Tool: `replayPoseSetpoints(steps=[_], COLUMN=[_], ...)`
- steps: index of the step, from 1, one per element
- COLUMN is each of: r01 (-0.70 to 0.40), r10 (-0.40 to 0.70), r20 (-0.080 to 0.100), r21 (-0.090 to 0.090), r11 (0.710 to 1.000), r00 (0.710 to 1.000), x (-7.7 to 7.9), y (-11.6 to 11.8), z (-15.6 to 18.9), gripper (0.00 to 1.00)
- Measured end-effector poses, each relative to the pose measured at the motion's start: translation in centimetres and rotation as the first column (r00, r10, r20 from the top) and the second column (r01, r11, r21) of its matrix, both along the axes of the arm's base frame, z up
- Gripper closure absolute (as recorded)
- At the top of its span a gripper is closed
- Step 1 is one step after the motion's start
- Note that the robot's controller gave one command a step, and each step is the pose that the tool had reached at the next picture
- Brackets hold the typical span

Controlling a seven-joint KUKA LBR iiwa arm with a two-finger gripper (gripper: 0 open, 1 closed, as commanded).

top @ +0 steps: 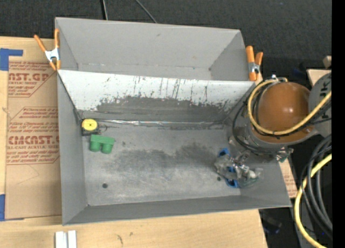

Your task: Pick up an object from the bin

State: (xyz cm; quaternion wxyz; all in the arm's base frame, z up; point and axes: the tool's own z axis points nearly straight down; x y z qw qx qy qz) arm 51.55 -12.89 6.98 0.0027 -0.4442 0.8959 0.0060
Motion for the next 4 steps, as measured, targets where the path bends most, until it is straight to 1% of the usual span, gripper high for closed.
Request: replayPoseSetpoints(steps=[1, 2, 3, 4], r01=[-0.001, -0.327, -0.487, -0.482], r10=[0.001, 0.327, 0.486, 0.482], r20=[0.01, 0.01, 0.015, 0.005], r21=[0.013, 0.003, 0.006, -0.014], r11=[1.0, 0.945, 0.874, 0.876], r00=[1.0, 0.945, 0.874, 0.876], x=[0.3, 0.0, 0.0, -0.1], y=[0.8, 0.0, 0.3, -1.1], z=[0.2, 0.4, 0.4, 0.5], gripper=[0.0, 0.0, 0.0, 1.0])
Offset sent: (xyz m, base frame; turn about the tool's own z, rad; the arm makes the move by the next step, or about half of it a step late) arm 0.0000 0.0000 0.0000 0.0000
